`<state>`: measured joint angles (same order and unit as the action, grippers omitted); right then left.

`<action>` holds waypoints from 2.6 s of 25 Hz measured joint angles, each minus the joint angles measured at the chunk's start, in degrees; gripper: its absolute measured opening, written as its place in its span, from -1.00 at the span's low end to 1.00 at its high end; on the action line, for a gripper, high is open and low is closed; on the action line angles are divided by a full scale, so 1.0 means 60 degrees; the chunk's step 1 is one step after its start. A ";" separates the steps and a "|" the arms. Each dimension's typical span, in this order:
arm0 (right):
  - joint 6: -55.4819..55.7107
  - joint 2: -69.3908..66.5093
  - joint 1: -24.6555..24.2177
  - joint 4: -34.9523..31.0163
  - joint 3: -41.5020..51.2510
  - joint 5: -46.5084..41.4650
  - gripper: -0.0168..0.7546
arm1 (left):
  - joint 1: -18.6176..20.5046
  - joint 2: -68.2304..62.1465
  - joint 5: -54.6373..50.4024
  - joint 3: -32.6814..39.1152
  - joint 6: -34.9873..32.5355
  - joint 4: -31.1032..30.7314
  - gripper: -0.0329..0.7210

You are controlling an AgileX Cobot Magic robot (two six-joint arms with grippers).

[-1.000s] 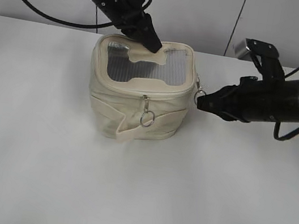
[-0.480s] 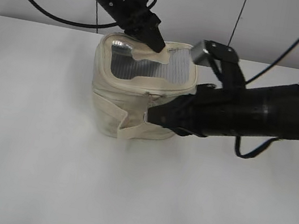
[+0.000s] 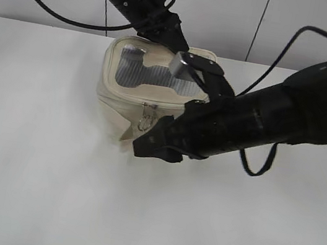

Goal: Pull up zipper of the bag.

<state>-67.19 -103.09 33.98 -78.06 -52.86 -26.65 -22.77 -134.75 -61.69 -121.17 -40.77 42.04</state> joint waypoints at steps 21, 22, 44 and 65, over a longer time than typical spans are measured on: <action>1.0074 0.8752 -0.1513 0.9945 0.0690 -0.5442 0.26 | -0.1044 0.8581 0.0061 0.5563 0.4702 -0.4136 -0.44; 1.0293 0.9257 -0.1513 1.0249 0.0968 -0.5654 0.26 | -0.1265 0.9338 0.0273 0.6221 0.5101 -0.4512 -0.44; 1.1340 1.6223 -0.1513 1.2566 0.3408 -0.7131 0.64 | -0.1908 2.2491 -0.0588 1.4749 0.7749 -0.7117 0.46; 1.1097 1.7249 -0.1513 1.2754 0.4040 -0.5594 0.59 | -0.1908 2.2524 0.0197 1.5063 0.7687 -0.7358 0.34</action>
<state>-0.61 0.41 24.90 -1.54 -28.62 -60.21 -34.22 0.39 -60.51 -30.79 5.35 -2.11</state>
